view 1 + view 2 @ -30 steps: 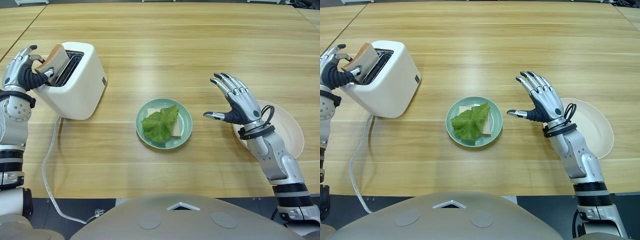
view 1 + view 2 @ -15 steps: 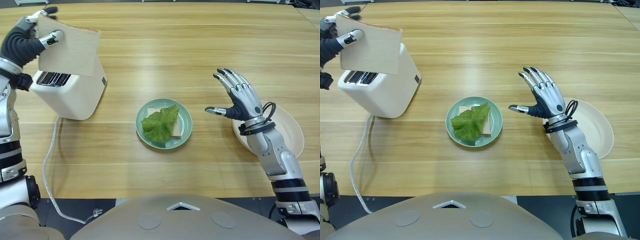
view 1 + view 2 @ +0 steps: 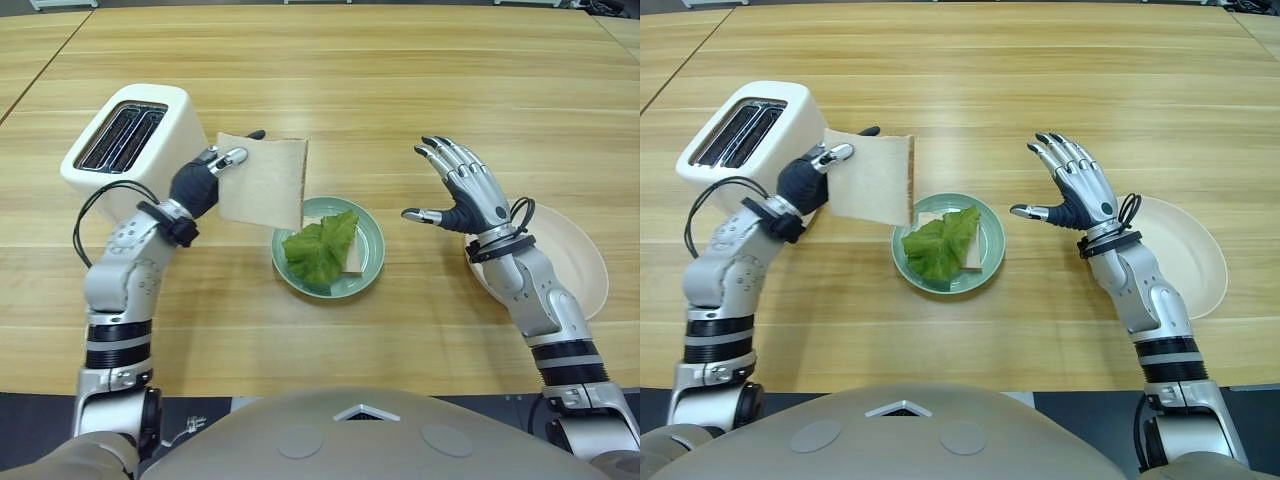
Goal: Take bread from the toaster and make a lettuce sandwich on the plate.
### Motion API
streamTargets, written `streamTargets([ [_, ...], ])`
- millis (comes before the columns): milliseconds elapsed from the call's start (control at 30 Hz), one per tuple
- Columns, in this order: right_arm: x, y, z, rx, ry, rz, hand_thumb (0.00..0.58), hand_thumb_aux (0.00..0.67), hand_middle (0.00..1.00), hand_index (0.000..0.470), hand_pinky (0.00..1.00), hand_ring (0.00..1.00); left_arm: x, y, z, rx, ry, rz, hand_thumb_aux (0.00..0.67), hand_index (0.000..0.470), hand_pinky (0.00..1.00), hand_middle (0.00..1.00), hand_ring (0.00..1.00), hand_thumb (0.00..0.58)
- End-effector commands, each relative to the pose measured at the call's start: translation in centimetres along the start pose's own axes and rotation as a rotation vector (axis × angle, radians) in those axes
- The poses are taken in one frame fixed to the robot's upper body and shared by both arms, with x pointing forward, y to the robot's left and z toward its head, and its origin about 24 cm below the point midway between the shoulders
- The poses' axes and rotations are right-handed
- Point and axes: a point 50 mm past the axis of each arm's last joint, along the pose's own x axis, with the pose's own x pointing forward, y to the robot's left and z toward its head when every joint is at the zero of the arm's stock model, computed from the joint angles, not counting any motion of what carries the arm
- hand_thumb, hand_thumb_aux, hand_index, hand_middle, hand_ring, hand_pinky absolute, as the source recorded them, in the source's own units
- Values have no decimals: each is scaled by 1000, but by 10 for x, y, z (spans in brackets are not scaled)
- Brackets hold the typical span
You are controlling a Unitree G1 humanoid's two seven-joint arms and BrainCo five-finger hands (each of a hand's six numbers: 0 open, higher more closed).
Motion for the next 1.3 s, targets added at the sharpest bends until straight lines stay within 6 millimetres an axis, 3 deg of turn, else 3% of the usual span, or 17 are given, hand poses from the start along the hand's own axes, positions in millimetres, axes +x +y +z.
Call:
streamTargets([
  [33, 3, 5, 0, 11, -11, 10, 0, 0, 0, 0, 0, 0, 20, -21, -32, -55, 71, 21, 670, 470, 0, 0, 0, 580],
  [200, 3, 8, 0, 14, -14, 19, 0, 0, 0, 0, 0, 0, 31, -40, -54, -7, 118, 39, 670, 470, 0, 0, 0, 580],
  [333, 4, 12, 3, 14, -25, 30, 0, 0, 0, 0, 0, 0, 30, -49, -72, 31, 168, 48, 670, 470, 0, 0, 0, 580],
  [633, 7, 8, 11, 8, -60, 13, 0, 0, 0, 0, 0, 0, 12, -52, -56, 250, 115, 74, 670, 470, 0, 0, 0, 580],
  [800, 6, -3, 42, 40, -222, -52, 0, 0, 0, 0, 0, 0, 9, -47, -53, 363, 91, 125, 670, 470, 0, 0, 0, 580],
  [1000, -3, -5, 96, 88, -447, -9, 0, 0, 0, 0, 0, 0, 11, -33, -71, 413, 130, 177, 670, 470, 0, 0, 0, 580],
  [1167, -15, 20, 119, 90, -542, 177, 0, 0, 0, 0, 0, 0, 10, -29, -87, 460, 182, 177, 670, 470, 0, 0, 0, 580],
  [1300, -19, 35, 120, 59, -550, 275, 0, 0, 0, 0, 0, 0, 8, -27, -90, 489, 197, 173, 670, 470, 0, 0, 0, 580],
])
